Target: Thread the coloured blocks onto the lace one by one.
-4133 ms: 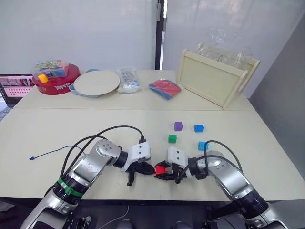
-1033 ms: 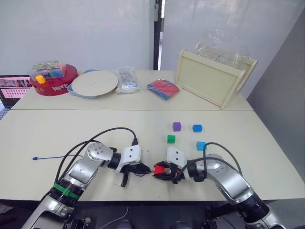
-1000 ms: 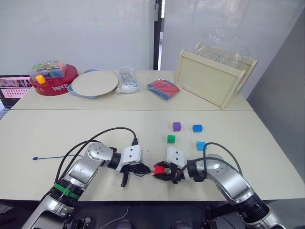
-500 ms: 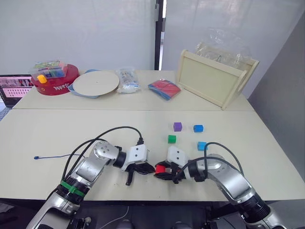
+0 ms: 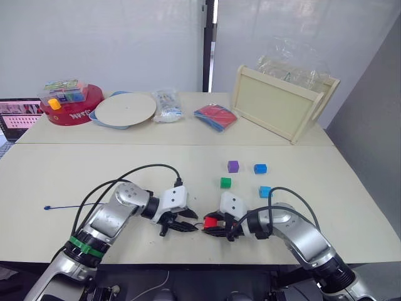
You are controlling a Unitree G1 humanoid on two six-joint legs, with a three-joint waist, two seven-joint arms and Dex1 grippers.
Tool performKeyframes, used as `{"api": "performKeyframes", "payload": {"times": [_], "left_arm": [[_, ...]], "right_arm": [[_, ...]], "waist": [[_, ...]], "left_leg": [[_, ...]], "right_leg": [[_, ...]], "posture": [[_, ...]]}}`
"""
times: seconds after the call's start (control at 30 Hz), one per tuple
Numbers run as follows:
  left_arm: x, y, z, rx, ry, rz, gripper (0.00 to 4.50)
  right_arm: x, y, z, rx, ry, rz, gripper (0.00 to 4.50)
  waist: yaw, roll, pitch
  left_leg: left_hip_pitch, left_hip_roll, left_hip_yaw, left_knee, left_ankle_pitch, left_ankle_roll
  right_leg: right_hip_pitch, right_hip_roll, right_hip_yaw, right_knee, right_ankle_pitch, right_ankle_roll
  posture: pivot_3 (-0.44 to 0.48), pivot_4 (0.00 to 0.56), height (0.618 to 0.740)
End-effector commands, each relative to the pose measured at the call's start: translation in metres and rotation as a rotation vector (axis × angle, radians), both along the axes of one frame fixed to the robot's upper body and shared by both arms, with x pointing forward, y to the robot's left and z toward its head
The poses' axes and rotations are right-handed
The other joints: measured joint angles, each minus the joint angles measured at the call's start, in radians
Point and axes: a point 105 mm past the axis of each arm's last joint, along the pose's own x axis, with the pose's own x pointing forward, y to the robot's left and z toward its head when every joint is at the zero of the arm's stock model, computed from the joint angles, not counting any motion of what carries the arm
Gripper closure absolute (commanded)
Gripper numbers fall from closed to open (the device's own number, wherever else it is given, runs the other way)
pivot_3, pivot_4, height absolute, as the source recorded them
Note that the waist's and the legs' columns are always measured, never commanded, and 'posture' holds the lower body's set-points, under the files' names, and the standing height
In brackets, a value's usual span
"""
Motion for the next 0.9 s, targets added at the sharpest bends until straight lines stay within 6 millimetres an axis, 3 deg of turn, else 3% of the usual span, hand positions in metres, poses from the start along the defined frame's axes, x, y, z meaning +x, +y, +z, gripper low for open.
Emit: {"api": "performKeyframes", "payload": {"times": [0.03, 0.07, 0.17, 0.33, 0.37, 0.57, 0.77, 0.9], "left_arm": [[-0.002, -0.001, 0.017, -0.02, -0.04, -0.015, 1.32], [-0.003, -0.001, 0.017, -0.018, -0.042, -0.012, 1.0], [-0.004, -0.002, 0.017, -0.017, -0.045, -0.01, 0.02], [-0.005, -0.016, 0.014, -0.035, -0.056, -0.019, 0.0], [-0.005, -0.019, 0.013, -0.039, -0.059, -0.021, 0.0], [-0.001, -0.041, -0.001, -0.07, -0.059, -0.026, 0.0], [0.002, -0.049, -0.015, -0.058, -0.043, -0.046, 0.0], [0.0, -0.052, -0.015, -0.076, -0.023, -0.077, 1.04]], "right_arm": [[-0.002, -0.003, -0.002, -0.004, 0.016, -0.007, 3.31], [-0.002, -0.003, -0.001, -0.004, 0.014, -0.009, 3.31], [0.001, -0.005, 0.004, 0.011, -0.007, -0.024, 1.93], [0.0, -0.013, 0.016, 0.019, -0.028, -0.041, 0.18], [0.0, -0.015, 0.018, 0.016, -0.031, -0.046, 0.01], [-0.015, -0.049, 0.022, -0.055, -0.051, -0.097, 0.01], [-0.016, -0.055, 0.016, -0.084, -0.059, -0.127, 0.01], [-0.013, -0.046, 0.017, -0.068, -0.067, -0.123, 0.0]], "waist": [[0.001, 0.0, 0.0], [0.001, 0.0, 0.0], [0.001, 0.0, 0.0], [0.0, 0.0, 0.0], [0.002, 0.0, 0.0], [0.019, -0.001, 0.001], [0.01, -0.001, 0.001], [0.012, -0.001, 0.001]], "left_leg": [[0.0, 0.0, 0.0, 0.0, 0.0, 0.0], [0.0, 0.0, 0.0, 0.0, 0.0, 0.0], [0.0, 0.0, 0.0, 0.0, 0.0, 0.0], [-0.001, 0.0, 0.0, 0.0, 0.0, 0.0], [-0.001, 0.0, 0.0, 0.0, 0.0, 0.0], [-0.002, -0.001, 0.0, 0.0, 0.0, 0.0], [-0.002, -0.001, 0.0, 0.0, 0.0, 0.001], [-0.002, -0.001, 0.0, 0.0, 0.0, 0.001]], "right_leg": [[0.0, 0.0, 0.0, 0.0, 0.0, 0.0], [0.0, 0.0, 0.0, 0.0, 0.0, 0.0], [0.0, 0.0, 0.0, 0.0, 0.0, 0.0], [-0.001, 0.0, 0.0, 0.0, 0.0, 0.0], [-0.001, 0.0, 0.0, 0.0, 0.0, 0.0], [-0.001, -0.001, 0.0, -0.002, 0.0, 0.0], [-0.001, 0.0, 0.0, -0.001, 0.0, 0.0], [0.0, 0.0, 0.0, -0.001, 0.0, 0.0]], "posture": [[0.0, 0.15, 0.74], [0.0, 0.15, 0.74], [0.0, 0.15, 0.74], [0.0, 0.15, 0.74], [0.0, 0.15, 0.74], [0.0, 0.15, 0.74], [0.0, 0.15, 0.74], [0.0, 0.15, 0.74]]}}
